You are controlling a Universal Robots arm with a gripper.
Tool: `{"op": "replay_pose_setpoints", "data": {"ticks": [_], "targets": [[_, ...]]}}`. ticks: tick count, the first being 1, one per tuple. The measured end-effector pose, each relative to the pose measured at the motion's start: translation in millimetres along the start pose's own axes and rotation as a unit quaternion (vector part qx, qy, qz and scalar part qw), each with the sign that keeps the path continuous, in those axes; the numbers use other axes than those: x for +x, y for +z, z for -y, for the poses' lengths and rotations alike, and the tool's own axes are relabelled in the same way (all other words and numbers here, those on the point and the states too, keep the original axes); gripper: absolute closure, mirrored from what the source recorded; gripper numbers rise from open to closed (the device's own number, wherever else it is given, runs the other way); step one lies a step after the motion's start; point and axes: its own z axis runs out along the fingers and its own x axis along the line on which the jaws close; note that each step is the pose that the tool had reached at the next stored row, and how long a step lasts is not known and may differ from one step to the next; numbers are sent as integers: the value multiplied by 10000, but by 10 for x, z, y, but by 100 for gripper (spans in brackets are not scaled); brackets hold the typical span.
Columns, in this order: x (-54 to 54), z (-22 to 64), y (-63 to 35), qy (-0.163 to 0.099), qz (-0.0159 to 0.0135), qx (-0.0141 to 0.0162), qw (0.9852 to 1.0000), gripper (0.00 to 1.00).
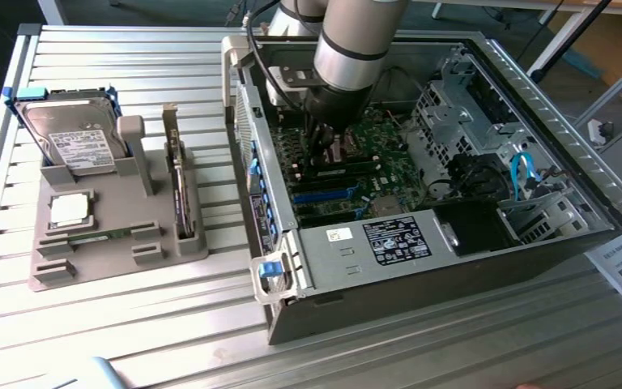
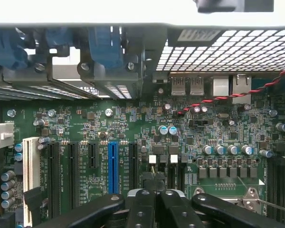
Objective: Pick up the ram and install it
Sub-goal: 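Press down the ram until it locks into place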
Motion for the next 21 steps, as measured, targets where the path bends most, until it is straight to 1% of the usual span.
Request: {"op": "replay_pose_setpoints", "data": {"ticks": [21], "targets": [[6,1,29,0,-6,0,10000,90]]}}
